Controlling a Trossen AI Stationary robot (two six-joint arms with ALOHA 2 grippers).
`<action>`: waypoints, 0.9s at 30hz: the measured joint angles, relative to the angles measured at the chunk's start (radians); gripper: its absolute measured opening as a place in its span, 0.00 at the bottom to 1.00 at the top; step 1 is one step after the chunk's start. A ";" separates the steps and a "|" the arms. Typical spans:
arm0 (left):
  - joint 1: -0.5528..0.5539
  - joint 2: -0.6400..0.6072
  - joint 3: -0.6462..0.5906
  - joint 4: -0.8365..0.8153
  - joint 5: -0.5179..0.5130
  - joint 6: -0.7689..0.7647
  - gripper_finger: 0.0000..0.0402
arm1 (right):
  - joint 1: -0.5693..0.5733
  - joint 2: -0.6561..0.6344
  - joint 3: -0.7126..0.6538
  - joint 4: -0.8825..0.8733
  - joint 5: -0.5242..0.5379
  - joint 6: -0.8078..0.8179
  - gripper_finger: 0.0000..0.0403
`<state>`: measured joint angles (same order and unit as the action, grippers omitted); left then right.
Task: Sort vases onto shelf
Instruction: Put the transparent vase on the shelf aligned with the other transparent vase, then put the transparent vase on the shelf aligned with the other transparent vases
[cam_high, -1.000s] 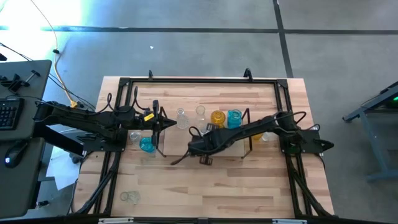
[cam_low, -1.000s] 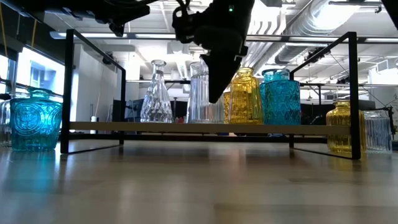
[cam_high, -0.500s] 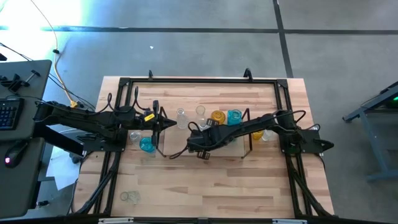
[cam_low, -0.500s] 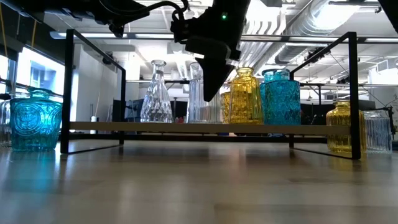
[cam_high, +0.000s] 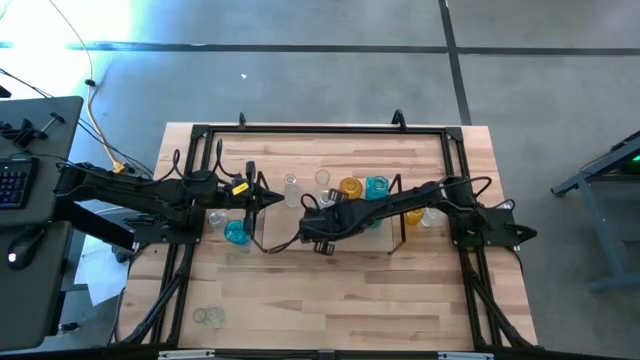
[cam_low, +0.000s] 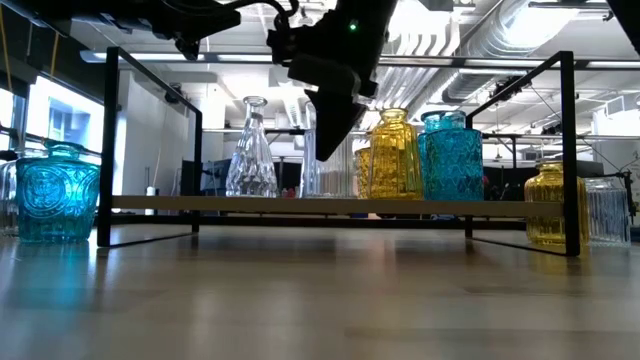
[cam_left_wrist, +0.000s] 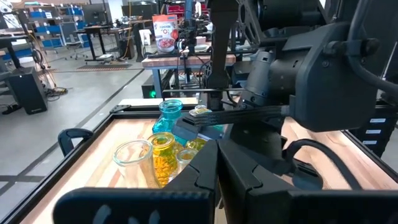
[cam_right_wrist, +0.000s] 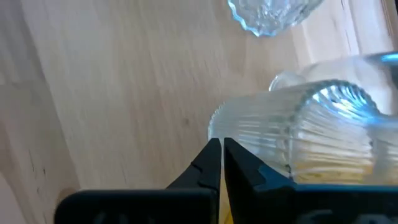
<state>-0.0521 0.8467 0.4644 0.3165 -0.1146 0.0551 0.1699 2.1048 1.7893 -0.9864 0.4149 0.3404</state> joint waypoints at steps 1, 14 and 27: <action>0.000 0.000 0.000 0.000 0.000 0.000 0.00 | 0.000 0.000 0.000 0.004 0.000 -0.004 0.00; 0.000 0.000 0.000 -0.014 0.031 0.000 0.00 | 0.116 -0.057 0.052 -0.025 -0.060 -0.189 0.00; -0.051 0.000 0.075 -0.181 0.132 0.041 0.00 | 0.185 -0.448 -0.539 0.674 -0.127 -0.211 0.00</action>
<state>-0.1034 0.8469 0.5399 0.1355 0.0171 0.0963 0.3547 1.6571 1.2506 -0.3125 0.2883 0.1299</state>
